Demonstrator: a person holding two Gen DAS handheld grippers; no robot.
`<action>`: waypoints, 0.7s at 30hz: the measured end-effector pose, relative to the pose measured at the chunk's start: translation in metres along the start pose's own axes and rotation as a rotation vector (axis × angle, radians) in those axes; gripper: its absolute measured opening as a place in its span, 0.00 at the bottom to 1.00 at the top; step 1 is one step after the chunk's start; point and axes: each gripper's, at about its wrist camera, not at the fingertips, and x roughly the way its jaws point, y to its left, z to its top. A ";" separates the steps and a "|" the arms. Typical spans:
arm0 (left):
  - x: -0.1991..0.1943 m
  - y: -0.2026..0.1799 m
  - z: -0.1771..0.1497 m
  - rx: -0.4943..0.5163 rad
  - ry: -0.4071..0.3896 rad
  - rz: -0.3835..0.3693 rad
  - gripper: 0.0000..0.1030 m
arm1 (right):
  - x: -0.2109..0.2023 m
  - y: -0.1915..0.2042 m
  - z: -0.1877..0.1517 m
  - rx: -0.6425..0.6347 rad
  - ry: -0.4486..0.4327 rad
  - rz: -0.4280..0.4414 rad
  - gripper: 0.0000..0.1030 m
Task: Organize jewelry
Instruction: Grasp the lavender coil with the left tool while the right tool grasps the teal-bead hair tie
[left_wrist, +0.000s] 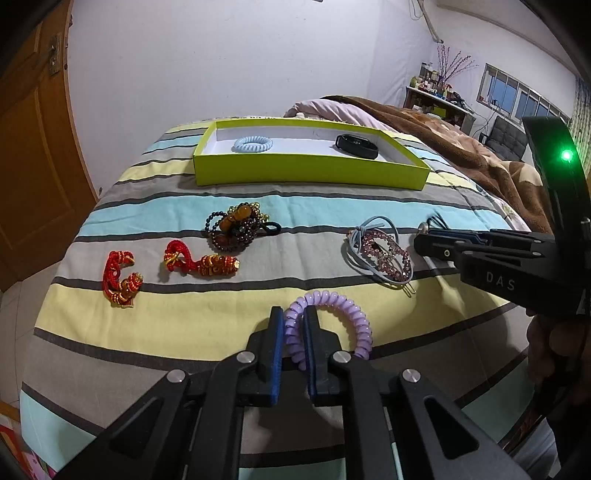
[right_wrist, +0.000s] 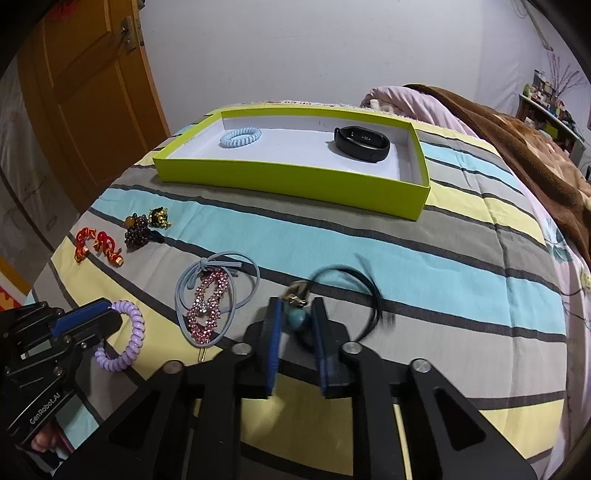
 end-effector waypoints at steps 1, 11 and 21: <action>0.000 0.000 0.000 -0.001 0.000 -0.004 0.10 | 0.000 0.000 0.000 0.001 -0.002 0.003 0.14; -0.012 0.004 0.003 -0.030 -0.013 -0.036 0.09 | -0.022 -0.001 -0.001 0.012 -0.053 0.006 0.14; -0.042 0.001 0.014 -0.015 -0.094 -0.046 0.09 | -0.060 0.002 -0.005 0.023 -0.128 0.016 0.14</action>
